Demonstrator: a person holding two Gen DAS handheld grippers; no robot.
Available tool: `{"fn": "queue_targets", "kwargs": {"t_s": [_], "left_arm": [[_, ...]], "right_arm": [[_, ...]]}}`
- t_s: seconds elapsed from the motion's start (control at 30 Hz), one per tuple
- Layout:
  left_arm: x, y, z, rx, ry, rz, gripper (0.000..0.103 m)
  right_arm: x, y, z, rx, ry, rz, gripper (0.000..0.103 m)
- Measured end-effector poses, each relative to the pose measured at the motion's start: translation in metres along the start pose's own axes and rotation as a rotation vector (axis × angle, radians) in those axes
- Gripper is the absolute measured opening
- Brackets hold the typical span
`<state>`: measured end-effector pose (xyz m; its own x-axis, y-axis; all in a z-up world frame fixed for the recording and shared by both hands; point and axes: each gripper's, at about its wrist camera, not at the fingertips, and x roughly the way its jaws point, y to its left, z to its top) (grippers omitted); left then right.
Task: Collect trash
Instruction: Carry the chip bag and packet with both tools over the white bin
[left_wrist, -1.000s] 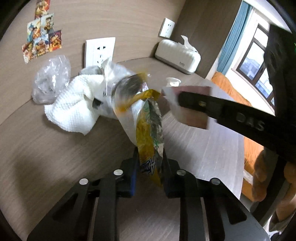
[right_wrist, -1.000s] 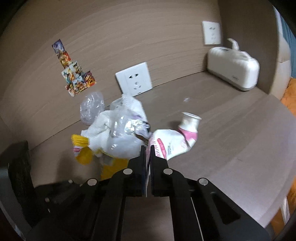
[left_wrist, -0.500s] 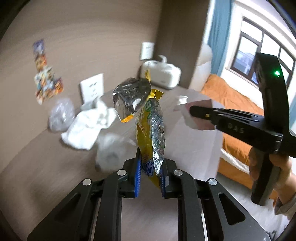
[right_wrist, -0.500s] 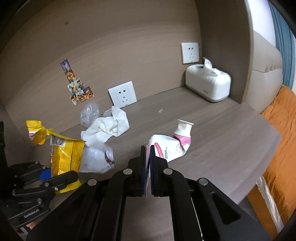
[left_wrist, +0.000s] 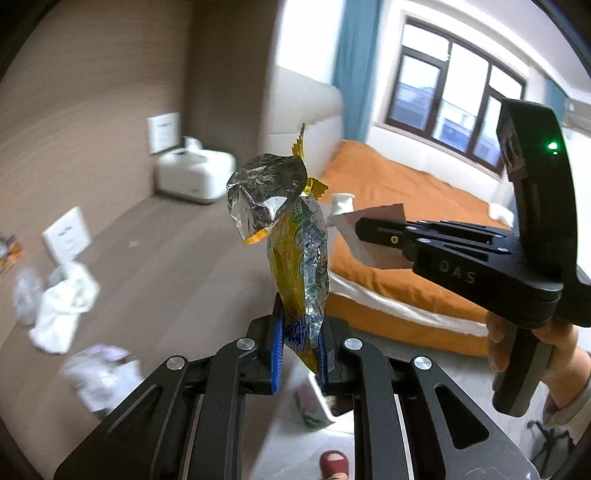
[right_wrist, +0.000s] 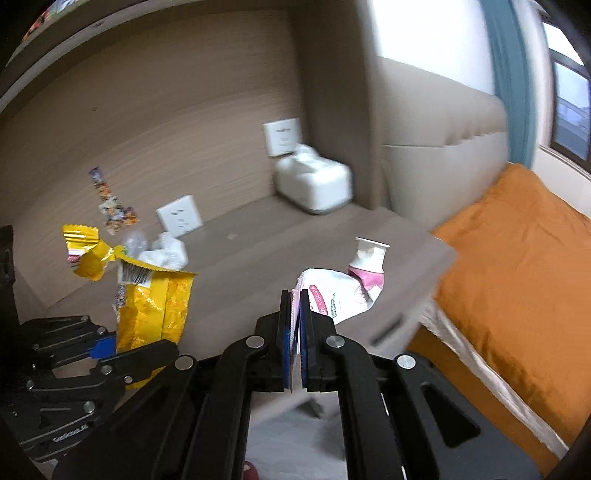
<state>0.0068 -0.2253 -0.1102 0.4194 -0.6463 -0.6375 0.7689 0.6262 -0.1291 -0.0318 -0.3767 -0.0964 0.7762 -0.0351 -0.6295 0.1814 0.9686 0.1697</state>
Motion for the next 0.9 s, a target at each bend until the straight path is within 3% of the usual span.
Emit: {"fn": "queue_targets", "kwargs": {"t_s": [0.23,0.43,0.63,0.9], "left_arm": [[0.063,-0.059,-0.003,0.065,0.087,-0.106,0.014],[0.135,-0.097,-0.025,0.108,0.204,-0.156,0.014],[0.218,-0.122,-0.064,0.119,0.328,-0.204,0.014],[0.329,-0.138,-0.13,0.142,0.476,-0.24,0.014]], "right_arm": [[-0.023,-0.067,-0.041,0.101,0.053,-0.072,0.005],[-0.016,-0.112,-0.078,0.185,0.124,-0.086,0.005],[0.015,-0.159,-0.125,0.297,0.209,-0.044,0.005],[0.093,-0.214,-0.206,0.438,0.328,-0.009,0.005]]}}
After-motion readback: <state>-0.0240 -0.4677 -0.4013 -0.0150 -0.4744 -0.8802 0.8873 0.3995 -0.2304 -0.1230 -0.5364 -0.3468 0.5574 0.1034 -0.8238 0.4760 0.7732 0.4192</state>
